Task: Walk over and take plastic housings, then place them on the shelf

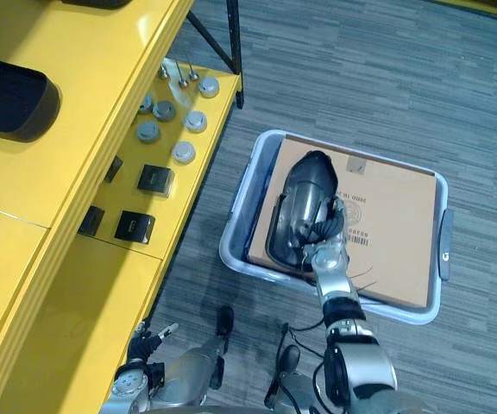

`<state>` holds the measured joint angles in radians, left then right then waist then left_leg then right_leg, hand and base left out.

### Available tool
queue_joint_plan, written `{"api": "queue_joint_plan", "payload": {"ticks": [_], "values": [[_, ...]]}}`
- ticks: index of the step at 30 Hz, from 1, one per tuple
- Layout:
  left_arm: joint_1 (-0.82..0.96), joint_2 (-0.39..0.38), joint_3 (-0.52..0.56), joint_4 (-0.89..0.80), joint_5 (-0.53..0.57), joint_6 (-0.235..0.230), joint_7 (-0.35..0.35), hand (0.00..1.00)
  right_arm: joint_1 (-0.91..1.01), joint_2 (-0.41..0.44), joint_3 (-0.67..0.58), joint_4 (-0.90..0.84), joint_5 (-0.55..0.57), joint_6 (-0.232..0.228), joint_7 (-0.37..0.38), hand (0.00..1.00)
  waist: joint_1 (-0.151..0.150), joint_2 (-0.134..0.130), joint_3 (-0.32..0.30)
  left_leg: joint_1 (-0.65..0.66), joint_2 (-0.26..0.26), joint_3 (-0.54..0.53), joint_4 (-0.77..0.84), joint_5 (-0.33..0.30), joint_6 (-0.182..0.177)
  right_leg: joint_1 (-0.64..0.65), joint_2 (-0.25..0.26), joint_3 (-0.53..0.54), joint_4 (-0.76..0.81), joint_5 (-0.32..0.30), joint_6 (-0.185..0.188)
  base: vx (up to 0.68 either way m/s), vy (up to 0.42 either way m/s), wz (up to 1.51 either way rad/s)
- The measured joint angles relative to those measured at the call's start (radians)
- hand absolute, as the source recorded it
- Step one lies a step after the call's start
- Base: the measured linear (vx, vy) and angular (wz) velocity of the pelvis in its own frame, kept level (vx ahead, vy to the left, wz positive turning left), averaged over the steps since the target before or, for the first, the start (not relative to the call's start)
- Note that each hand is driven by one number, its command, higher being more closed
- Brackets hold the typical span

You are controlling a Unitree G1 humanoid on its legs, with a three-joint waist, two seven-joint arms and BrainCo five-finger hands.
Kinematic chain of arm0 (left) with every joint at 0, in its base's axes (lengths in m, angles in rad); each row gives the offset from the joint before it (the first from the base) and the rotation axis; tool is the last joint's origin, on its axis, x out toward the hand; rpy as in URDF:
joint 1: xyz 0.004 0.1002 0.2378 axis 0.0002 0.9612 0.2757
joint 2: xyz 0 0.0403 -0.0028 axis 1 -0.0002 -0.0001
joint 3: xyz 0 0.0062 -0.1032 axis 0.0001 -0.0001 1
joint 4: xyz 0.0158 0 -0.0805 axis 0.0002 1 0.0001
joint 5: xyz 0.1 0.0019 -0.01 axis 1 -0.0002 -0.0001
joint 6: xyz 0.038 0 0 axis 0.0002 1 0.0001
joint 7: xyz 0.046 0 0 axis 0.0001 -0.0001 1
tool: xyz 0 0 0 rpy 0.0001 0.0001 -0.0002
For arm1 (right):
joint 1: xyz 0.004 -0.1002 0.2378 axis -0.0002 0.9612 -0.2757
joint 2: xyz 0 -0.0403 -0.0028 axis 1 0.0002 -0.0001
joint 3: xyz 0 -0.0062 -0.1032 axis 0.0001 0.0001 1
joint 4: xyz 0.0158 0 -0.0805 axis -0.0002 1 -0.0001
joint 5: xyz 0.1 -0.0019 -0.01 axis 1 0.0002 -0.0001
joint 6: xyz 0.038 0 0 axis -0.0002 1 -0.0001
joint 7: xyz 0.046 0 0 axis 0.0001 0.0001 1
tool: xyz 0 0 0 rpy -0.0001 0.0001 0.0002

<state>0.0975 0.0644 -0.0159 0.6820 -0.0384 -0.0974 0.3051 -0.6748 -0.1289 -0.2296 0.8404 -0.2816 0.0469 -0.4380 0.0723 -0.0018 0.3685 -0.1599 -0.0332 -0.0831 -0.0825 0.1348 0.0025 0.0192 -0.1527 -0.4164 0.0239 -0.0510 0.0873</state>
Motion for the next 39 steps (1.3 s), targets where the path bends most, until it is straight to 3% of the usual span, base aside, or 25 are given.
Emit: {"api": "queue_joint_plan", "payload": {"ticks": [12,19,22,25,32,34,39], "values": [[-0.04,0.0,-0.037,0.018,-0.033,0.001,0.005,0.0,0.029,0.015,0.013,-0.005,0.046,0.003,0.007,1.0,-0.003,-0.003,0.02,-0.007,-0.003,0.003,-0.014,0.019,0.003,-0.01,0.0,0.006,-0.001,-0.005,0.009,-0.05,0.015,0.01],[-0.04,-0.002,-0.058,0.012,-0.037,0.003,0.002,0.0,0.167,0.02,0.01,-0.196,0.046,0.02,0.006,1.0,-0.01,-0.007,0.018,0.013,-0.006,0.001,-0.013,0.026,0.007,0.014,-0.003,0.005,-0.003,-0.004,0.01,0.04,-0.001,0.03],[-0.034,-0.003,-0.058,-0.013,-0.036,0.004,0.001,0.0,0.243,0.026,0.009,-0.324,0.045,0.021,0.001,1.0,-0.036,-0.009,0.017,0.023,-0.008,0.0,-0.013,0.026,0.007,0.023,-0.006,0.005,-0.002,-0.004,0.011,-0.01,0.01,0.01],[-0.026,-0.003,-0.061,-0.094,-0.036,0.006,0.001,0.0,0.312,0.039,-0.008,-0.471,0.045,0.021,-0.018,1.0,-0.06,-0.013,0.003,0.022,-0.008,0.001,-0.013,0.026,0.007,0.021,-0.007,0.008,-0.003,-0.002,0.014,-0.05,0.022,-0.05],[0.034,-0.016,-0.111,-0.437,-0.041,0.0,0.005,0.0,0.449,0.075,0.003,-0.703,0.031,0.016,-0.066,1.0,-0.067,-0.029,-0.089,0.026,-0.003,0.004,-0.013,0.021,0.002,0.019,-0.005,0.021,-0.006,-0.003,0.015,-0.05,0.012,-0.05],[0.051,-0.026,-0.126,-0.567,-0.041,-0.011,0.009,0.0,0.451,0.089,0.028,-0.769,-0.004,0.006,-0.072,1.0,-0.084,-0.028,-0.104,0.035,-0.003,0.005,-0.013,0.021,0.002,0.028,-0.004,0.022,-0.006,-0.003,0.015,-0.04,0.009,-0.01],[0.015,-0.021,-0.208,-0.848,-0.038,-0.045,0.047,0.0,0.453,0.092,0.112,-0.909,-0.093,-0.001,-0.084,1.0,-0.087,-0.03,-0.15,0.048,-0.003,0.017,-0.013,0.025,0.007,0.029,-0.004,0.034,-0.007,-0.002,0.016,0.0,0.001,-0.06]]}}
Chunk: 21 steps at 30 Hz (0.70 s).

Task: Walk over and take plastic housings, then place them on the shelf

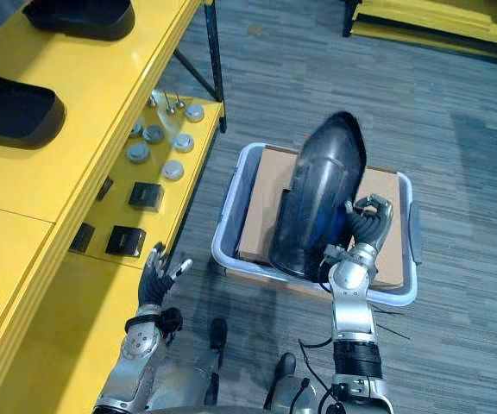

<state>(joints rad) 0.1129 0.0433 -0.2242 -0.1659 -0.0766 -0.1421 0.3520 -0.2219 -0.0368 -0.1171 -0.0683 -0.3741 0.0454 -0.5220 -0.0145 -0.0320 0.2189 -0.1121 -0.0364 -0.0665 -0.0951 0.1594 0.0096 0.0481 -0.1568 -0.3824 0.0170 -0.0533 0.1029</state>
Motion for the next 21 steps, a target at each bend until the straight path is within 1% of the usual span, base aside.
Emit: {"api": "queue_joint_plan", "payload": {"ticks": [2,4,6,8,9,12,15,17,20,21], "values": [[-0.036,0.0,-0.031,-0.061,0.006,-0.008,0.005,0.0,-0.004,0.003,0.034,-0.02,-0.023,0.0,0.001,1.0,0.0,0.0,-0.013,0.008,0.0,0.011,0.0,0.0,0.0,0.005,-0.001,0.006,0.0,0.0,0.0,0.0,0.001,-0.09],[-0.079,-0.001,-0.075,-0.094,0.013,-0.021,0.014,0.0,-0.01,0.013,0.068,-0.044,-0.036,0.0,0.002,1.0,-0.001,-0.001,-0.02,0.019,0.002,0.018,0.0,0.0,0.0,0.009,-0.001,0.019,0.0,0.001,0.0,-0.01,0.001,-0.18],[-0.11,-0.002,-0.123,-0.1,0.013,-0.021,0.021,0.0,-0.011,0.015,0.11,-0.06,-0.039,0.0,0.002,1.0,-0.002,0.0,-0.03,0.032,0.002,0.029,0.0,-0.001,0.0,0.017,-0.002,0.032,0.0,0.002,0.0,-0.03,0.001,-0.2],[-0.13,-0.002,-0.167,-0.099,0.014,-0.021,0.022,0.0,-0.014,0.032,0.157,-0.086,-0.041,0.0,0.003,1.0,-0.023,0.0,-0.046,0.036,0.006,0.041,0.0,-0.001,0.001,0.017,0.0,0.039,0.0,0.004,-0.002,-0.03,0.006,-0.11],[-0.136,-0.003,-0.175,-0.099,0.017,-0.019,0.022,0.0,-0.015,0.037,0.169,-0.091,-0.04,0.0,0.003,1.0,-0.026,0.0,-0.048,0.038,0.008,0.043,0.0,-0.001,0.001,0.016,0.002,0.043,-0.001,0.006,-0.002,-0.04,0.002,-0.18],[-0.168,-0.004,-0.209,-0.096,0.069,0.002,0.03,0.0,-0.015,0.063,0.212,-0.13,-0.04,-0.001,0.002,1.0,-0.026,-0.001,-0.051,0.046,0.018,0.056,-0.001,-0.003,0.001,0.015,0.01,0.058,-0.004,0.013,-0.005,-0.06,-0.004,-0.2],[-0.192,-0.015,-0.242,-0.066,0.11,0.027,0.053,0.0,-0.015,0.076,0.27,-0.146,-0.031,-0.005,0.003,1.0,-0.026,0.0,-0.073,0.046,0.025,0.069,-0.002,-0.004,0.001,0.014,0.017,0.069,-0.018,0.022,-0.01,-0.05,0.0,-0.13],[-0.203,-0.039,-0.245,-0.038,0.13,0.048,0.095,0.0,-0.011,0.077,0.283,-0.148,-0.015,-0.017,-0.001,1.0,-0.026,0.0,-0.091,0.046,0.025,0.072,-0.003,-0.004,0.0,0.014,0.018,0.081,-0.022,0.025,-0.014,-0.02,0.01,-0.08],[-0.217,-0.038,-0.249,-0.002,0.13,0.065,0.127,0.0,-0.008,0.076,0.303,-0.153,0.011,-0.039,-0.002,1.0,-0.027,-0.003,-0.096,0.047,0.025,0.075,-0.002,-0.003,0.001,0.013,0.017,0.083,-0.023,0.031,-0.011,-0.01,0.011,-0.05],[-0.218,-0.038,-0.251,0.013,0.13,0.074,0.139,0.0,-0.006,0.075,0.309,-0.153,0.021,-0.04,-0.003,1.0,-0.027,-0.004,-0.099,0.048,0.025,0.077,-0.002,-0.003,0.001,0.013,0.017,0.084,-0.023,0.033,-0.008,-0.01,0.011,-0.06]]}}
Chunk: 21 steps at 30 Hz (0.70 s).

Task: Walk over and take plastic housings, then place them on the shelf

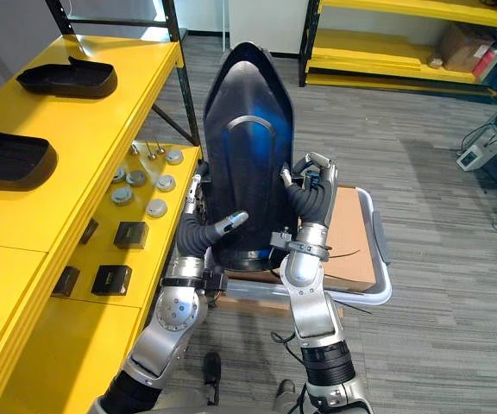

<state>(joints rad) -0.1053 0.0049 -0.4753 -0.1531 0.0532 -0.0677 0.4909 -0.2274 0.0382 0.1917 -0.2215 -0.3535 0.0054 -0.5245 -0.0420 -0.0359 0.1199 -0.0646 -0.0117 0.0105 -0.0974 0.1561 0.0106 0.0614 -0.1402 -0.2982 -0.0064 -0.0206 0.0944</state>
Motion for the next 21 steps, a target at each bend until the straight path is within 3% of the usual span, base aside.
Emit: {"api": "queue_joint_plan", "payload": {"ticks": [1,3,4,8,12,21], "values": [[0.0,0.0,-0.003,0.009,0.0,0.009,0.013,1.0,0.003,-0.002,0.007,0.0,0.01,0.0,0.0,1.0,0.0,-0.001,0.0,0.001,0.0,0.004,0.0,0.0,0.0,0.0,-0.001,0.002,0.0,0.001,0.001,0.0,0.011,-0.04],[0.0,0.0,-0.005,0.012,0.0,0.017,0.019,1.0,0.014,-0.004,0.011,0.0,0.02,-0.001,0.0,1.0,-0.001,-0.001,-0.001,0.002,-0.001,0.007,0.0,0.0,0.0,0.0,-0.001,0.003,-0.001,0.002,0.001,0.0,0.005,-0.02],[0.0,0.0,-0.009,0.021,-0.001,0.017,0.019,1.0,0.027,-0.006,0.012,0.0,0.036,-0.001,0.0,0.0,0.0,-0.001,-0.003,0.002,-0.001,0.008,0.0,0.0,0.0,0.001,-0.002,0.003,-0.001,0.002,0.001,0.0,0.0,0.0],[0.0,0.008,-0.015,0.059,-0.005,0.021,0.019,1.0,0.046,-0.012,0.024,0.0,0.085,-0.007,0.003,0.0,0.0,-0.001,-0.024,0.002,-0.002,0.014,0.001,0.0,0.0,0.001,-0.002,0.005,-0.004,0.002,0.002,0.0,-0.001,-0.01],[0.0,0.016,-0.011,0.069,-0.025,0.022,0.018,1.0,0.071,-0.016,0.052,-0.004,0.133,-0.063,0.026,0.0,-0.002,-0.001,-0.03,0.006,0.001,0.017,0.0,0.0,0.0,0.003,-0.001,0.01,-0.004,0.003,0.0,0.0,-0.004,-0.03],[0.048,0.039,0.056,0.023,0.011,0.037,0.003,1.0,0.121,-0.12,0.042,-0.064,0.31,-0.138,0.189,0.0,-0.003,-0.005,-0.042,0.008,0.0,0.018,0.0,0.0,0.0,0.003,-0.002,0.019,-0.008,0.005,-0.004,-0.01,0.004,-0.01]]}}
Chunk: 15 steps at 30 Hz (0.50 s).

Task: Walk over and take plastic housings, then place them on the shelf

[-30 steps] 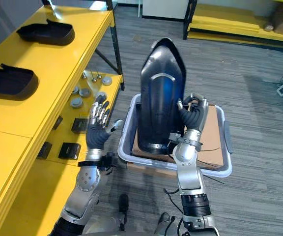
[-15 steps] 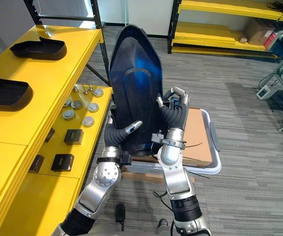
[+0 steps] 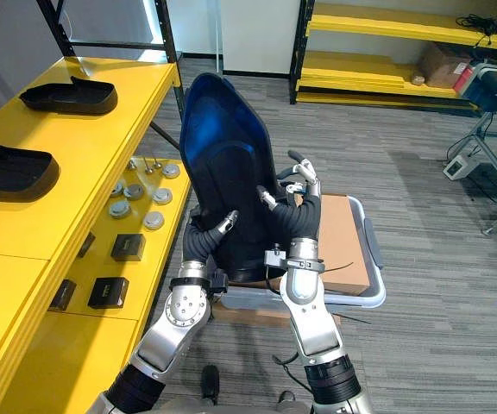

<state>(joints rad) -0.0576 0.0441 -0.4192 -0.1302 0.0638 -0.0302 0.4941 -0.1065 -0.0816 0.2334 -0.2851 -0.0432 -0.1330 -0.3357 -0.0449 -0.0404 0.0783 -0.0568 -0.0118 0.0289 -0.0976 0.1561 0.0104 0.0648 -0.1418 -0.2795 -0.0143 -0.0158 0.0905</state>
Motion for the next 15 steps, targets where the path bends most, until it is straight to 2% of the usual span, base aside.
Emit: {"api": "queue_joint_plan", "payload": {"ticks": [4,9,12,15], "values": [[0.042,-0.001,0.044,-0.046,0.031,-0.004,-0.03,1.0,0.009,-0.046,-0.103,-0.056,0.14,-0.049,0.095,0.0,0.0,0.0,-0.013,0.004,0.001,0.002,0.0,0.0,0.0,0.002,0.0,0.002,0.002,0.0,0.0,0.0,0.0,-0.01],[0.089,-0.002,0.103,-0.046,0.028,-0.006,-0.037,1.0,0.011,-0.04,-0.294,-0.095,0.351,-0.133,0.124,0.0,-0.012,0.0,-0.014,0.008,0.001,0.005,-0.005,-0.004,-0.005,0.001,0.0,0.005,0.002,-0.001,0.0,-0.02,0.0,-0.04],[0.142,-0.002,0.138,-0.058,0.025,-0.006,-0.05,1.0,0.041,-0.017,-0.462,-0.08,0.485,-0.177,0.116,0.0,-0.021,0.001,-0.014,0.006,0.002,0.005,-0.006,-0.012,-0.006,0.001,0.0,0.003,0.002,-0.001,0.0,0.0,0.0,0.0],[0.183,-0.003,0.173,-0.069,0.02,-0.013,-0.061,1.0,0.115,-0.01,-0.614,0.028,0.516,-0.198,0.066,0.0,-0.028,0.004,-0.027,-0.003,0.0,0.004,-0.005,-0.013,-0.005,-0.005,0.0,0.002,-0.004,-0.001,0.0,0.0,0.0,0.0]]}}
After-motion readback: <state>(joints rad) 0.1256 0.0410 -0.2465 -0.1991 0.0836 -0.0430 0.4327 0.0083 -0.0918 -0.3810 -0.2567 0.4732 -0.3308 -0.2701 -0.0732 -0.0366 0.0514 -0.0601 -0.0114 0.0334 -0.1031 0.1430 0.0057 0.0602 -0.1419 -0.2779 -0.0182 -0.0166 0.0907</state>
